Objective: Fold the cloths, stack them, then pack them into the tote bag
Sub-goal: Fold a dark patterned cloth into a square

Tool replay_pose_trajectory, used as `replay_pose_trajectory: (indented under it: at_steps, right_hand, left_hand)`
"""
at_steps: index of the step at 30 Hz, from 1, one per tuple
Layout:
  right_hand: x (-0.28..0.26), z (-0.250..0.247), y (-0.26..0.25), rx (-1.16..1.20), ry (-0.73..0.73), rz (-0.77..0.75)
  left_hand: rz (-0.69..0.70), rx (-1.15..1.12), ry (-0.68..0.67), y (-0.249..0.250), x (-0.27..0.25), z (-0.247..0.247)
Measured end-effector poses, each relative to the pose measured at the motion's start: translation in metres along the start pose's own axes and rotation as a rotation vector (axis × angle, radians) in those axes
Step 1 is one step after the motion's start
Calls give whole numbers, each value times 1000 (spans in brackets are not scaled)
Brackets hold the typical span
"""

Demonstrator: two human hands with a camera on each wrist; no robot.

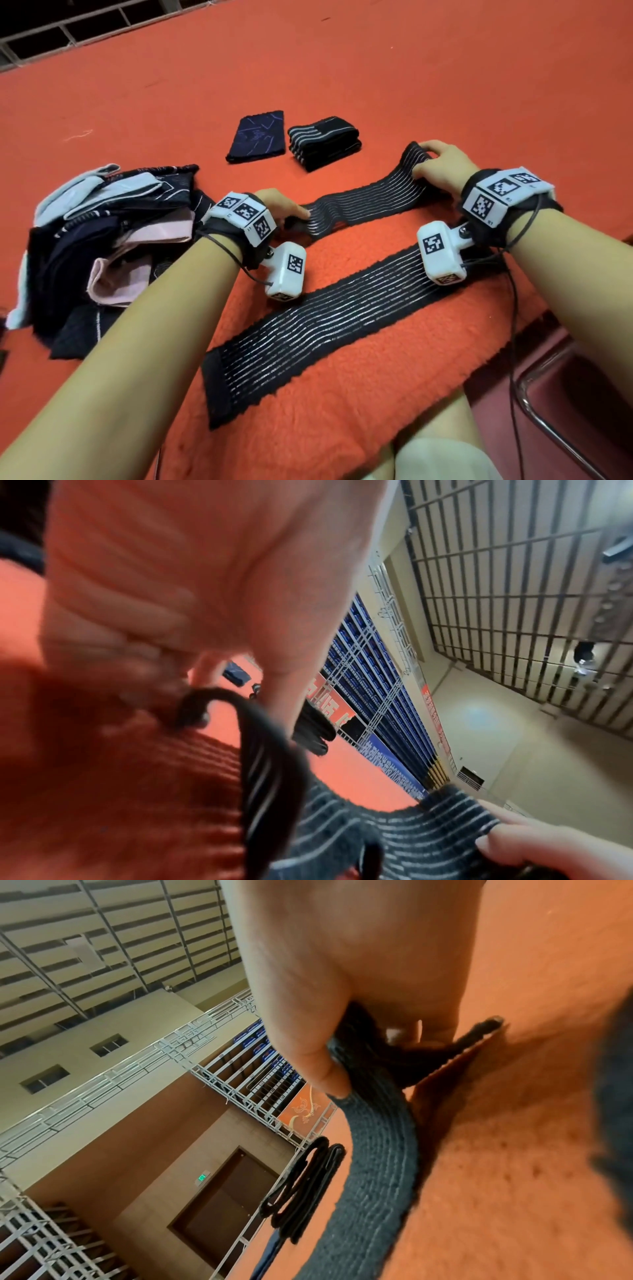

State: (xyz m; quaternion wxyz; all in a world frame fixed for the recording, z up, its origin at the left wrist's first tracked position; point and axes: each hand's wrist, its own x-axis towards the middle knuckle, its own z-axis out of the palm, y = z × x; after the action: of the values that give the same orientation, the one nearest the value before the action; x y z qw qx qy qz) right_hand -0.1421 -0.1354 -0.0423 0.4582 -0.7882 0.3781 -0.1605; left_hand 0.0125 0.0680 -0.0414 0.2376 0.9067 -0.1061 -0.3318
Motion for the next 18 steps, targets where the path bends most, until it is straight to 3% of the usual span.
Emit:
replay_pose_trajectory:
  at_steps: [4,8,11,15,18]
  right_hand:
    - [-8,1,-13,-74,-53,-62]
    - [-17,4,-23,-70,-71,-60]
    - [-16,15,-27,-116,-101,-70]
    - [-21,34,-26,-321,-210,-19]
    - [-24,44,-22,-467,-129,55]
  left_hand:
    - [23,89,-12,-10,-6,-8]
    - [132,-213,-37,-28,-22,-36]
    - [197,-356,57,-61,-34,-67]
    - [184,-449,199,-110,-46,-92]
    - [223,-519,307,-132,-49,-89]
